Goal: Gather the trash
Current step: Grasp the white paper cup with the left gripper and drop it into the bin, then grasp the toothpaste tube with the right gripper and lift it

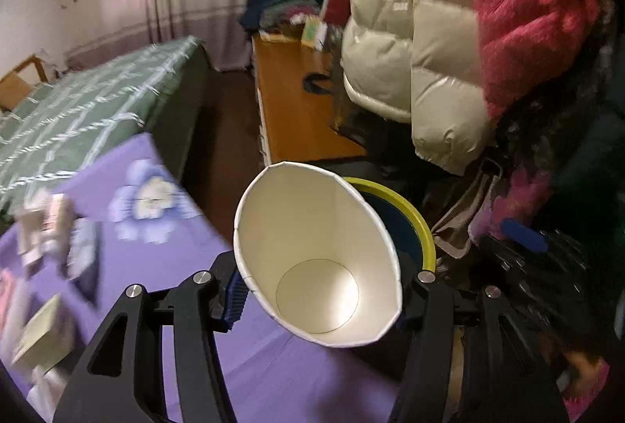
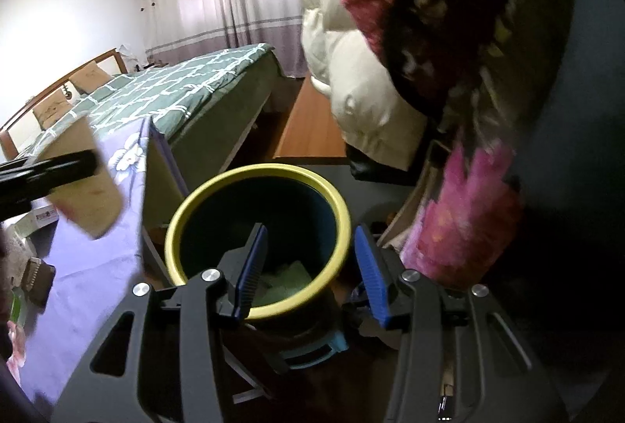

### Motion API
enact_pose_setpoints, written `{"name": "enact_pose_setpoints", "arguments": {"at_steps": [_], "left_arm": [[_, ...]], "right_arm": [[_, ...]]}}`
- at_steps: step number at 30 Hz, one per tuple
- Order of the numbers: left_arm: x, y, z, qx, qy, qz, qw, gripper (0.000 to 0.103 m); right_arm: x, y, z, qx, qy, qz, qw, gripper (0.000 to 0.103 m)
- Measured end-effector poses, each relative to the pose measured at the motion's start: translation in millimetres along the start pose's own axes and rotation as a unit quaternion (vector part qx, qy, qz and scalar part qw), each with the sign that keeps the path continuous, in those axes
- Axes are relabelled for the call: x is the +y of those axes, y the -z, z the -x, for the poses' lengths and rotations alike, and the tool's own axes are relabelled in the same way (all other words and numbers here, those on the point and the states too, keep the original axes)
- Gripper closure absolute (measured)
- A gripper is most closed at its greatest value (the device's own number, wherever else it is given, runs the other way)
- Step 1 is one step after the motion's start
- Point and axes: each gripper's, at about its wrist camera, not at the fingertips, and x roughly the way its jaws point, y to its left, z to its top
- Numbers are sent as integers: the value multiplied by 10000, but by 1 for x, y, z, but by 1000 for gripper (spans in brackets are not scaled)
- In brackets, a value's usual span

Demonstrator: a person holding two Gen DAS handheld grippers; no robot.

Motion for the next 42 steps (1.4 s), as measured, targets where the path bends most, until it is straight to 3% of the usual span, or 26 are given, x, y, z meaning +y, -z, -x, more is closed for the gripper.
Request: {"name": "enact_pose_setpoints", "arguments": {"at_steps": [6, 10, 12, 17, 25, 29, 35, 42], "left_arm": [[-18, -14, -62, 337, 33, -118, 9994, 43], [-24, -16, -83, 462, -9, -160, 9988, 25], [-25, -16, -80, 421, -40, -116, 9990, 22], [-15, -9, -25, 40, -159, 20, 9999, 14], [41, 35, 113, -738, -993, 499, 9911, 5], [88, 77, 177, -990, -1550, 1076, 9770, 5], [157, 141, 250, -1177, -2562, 1849, 9415, 5], [212, 187, 290, -1256, -3320, 2275, 9068, 5]], "right_arm": [[-17, 3, -10, 106, 19, -142, 9998, 54], [-19, 3, -17, 180, -2, -200, 9996, 54], [-18, 4, -18, 190, -26, -208, 9996, 54], [-15, 9, -16, 203, -111, -180, 9996, 53], [37, 11, -14, 222, -592, 235, 9977, 52], [75, 12, -8, 221, -903, 545, 9942, 51], [128, 7, 2, 205, -1408, 905, 9857, 51], [209, 1, 8, 275, -2177, 1363, 9661, 51]]}}
